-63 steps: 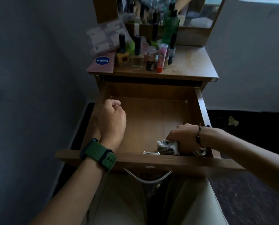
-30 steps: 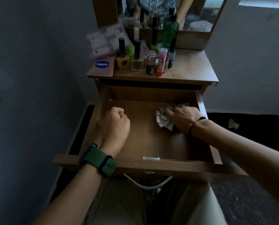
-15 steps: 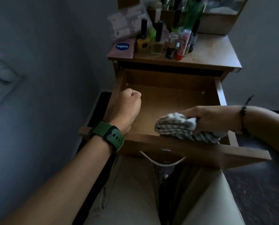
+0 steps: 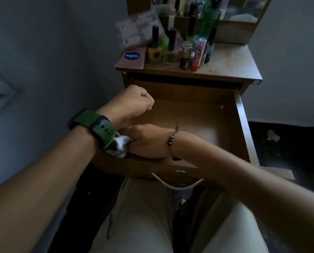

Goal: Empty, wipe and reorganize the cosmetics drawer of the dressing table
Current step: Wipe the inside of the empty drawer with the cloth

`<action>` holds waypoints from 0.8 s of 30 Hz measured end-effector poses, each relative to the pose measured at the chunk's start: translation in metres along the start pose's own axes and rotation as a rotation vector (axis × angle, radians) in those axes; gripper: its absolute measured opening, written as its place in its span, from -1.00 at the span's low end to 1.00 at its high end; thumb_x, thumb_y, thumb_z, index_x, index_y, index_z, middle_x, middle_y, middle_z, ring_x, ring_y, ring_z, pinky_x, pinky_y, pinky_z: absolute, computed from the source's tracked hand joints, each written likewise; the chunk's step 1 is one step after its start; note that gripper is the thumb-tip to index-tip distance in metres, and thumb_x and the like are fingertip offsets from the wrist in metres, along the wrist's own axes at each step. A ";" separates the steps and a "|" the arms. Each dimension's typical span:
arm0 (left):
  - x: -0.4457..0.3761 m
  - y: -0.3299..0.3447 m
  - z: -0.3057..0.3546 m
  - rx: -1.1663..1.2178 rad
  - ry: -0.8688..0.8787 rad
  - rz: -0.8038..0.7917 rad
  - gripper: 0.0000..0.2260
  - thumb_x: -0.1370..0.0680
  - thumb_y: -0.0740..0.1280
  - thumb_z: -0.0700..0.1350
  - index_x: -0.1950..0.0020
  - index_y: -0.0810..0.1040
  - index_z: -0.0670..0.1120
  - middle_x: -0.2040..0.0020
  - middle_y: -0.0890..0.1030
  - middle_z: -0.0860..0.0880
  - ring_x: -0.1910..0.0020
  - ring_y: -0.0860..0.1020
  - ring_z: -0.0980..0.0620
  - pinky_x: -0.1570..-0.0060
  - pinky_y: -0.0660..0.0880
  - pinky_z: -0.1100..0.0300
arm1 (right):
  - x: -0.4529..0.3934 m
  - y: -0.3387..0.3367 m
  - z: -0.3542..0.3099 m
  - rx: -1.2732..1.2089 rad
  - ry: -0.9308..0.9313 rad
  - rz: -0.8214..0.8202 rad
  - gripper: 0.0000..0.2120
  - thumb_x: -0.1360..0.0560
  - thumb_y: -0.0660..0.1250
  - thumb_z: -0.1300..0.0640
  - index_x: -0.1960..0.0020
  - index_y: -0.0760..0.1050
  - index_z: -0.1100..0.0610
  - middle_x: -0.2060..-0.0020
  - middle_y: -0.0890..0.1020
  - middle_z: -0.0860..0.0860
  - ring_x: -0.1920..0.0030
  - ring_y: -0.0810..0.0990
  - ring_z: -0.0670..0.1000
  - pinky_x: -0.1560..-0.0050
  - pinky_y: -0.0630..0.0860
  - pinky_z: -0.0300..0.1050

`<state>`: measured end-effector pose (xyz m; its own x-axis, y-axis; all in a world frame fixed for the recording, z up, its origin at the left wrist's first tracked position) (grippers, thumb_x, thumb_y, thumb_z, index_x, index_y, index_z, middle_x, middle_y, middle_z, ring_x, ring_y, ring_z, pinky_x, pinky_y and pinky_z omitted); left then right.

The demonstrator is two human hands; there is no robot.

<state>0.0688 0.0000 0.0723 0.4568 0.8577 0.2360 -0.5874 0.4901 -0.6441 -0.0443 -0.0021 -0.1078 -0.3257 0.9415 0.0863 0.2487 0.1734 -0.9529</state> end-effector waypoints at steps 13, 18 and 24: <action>0.022 0.046 0.001 0.128 0.037 -0.199 -0.77 -0.58 0.17 -0.23 0.13 0.59 -0.05 0.11 0.65 -0.06 0.02 0.62 -0.02 -0.13 0.55 0.04 | 0.226 -0.160 -0.023 -0.213 0.486 -0.440 -0.75 -0.46 0.25 0.17 0.13 0.61 -0.14 0.10 0.70 -0.02 0.09 0.67 0.03 0.00 0.56 -0.11; 0.028 0.040 -0.004 0.153 0.034 -0.022 -0.76 -0.55 0.20 -0.20 0.24 0.56 0.03 0.12 0.67 -0.08 0.08 0.64 -0.11 -0.01 0.59 -0.04 | 0.171 -0.163 -0.078 -0.262 0.399 -0.313 -0.71 -0.40 0.21 0.20 -0.04 0.55 -0.05 0.15 0.64 -0.02 0.17 0.62 -0.14 0.21 0.53 -0.26; 0.043 0.001 -0.007 0.072 0.095 0.372 -0.78 -0.56 0.16 -0.21 0.06 0.60 -0.07 0.11 0.59 0.03 0.14 0.50 0.09 0.28 0.39 0.32 | 0.064 -0.142 -0.132 -0.337 0.275 -0.145 -0.68 -0.50 0.22 0.27 -0.25 0.40 0.21 -0.07 0.55 0.10 -0.12 0.54 0.08 0.04 0.41 -0.26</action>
<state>0.0929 0.0363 0.0766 0.2615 0.9623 -0.0750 -0.7683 0.1604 -0.6197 0.0194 0.0720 0.0712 -0.1356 0.9344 0.3293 0.5158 0.3504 -0.7818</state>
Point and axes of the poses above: each hand's wrist, its own x-axis away from the middle knuckle, its own y-axis out of the palm, z = x × y, the point moved 4 cm from there along -x, towards the middle knuckle
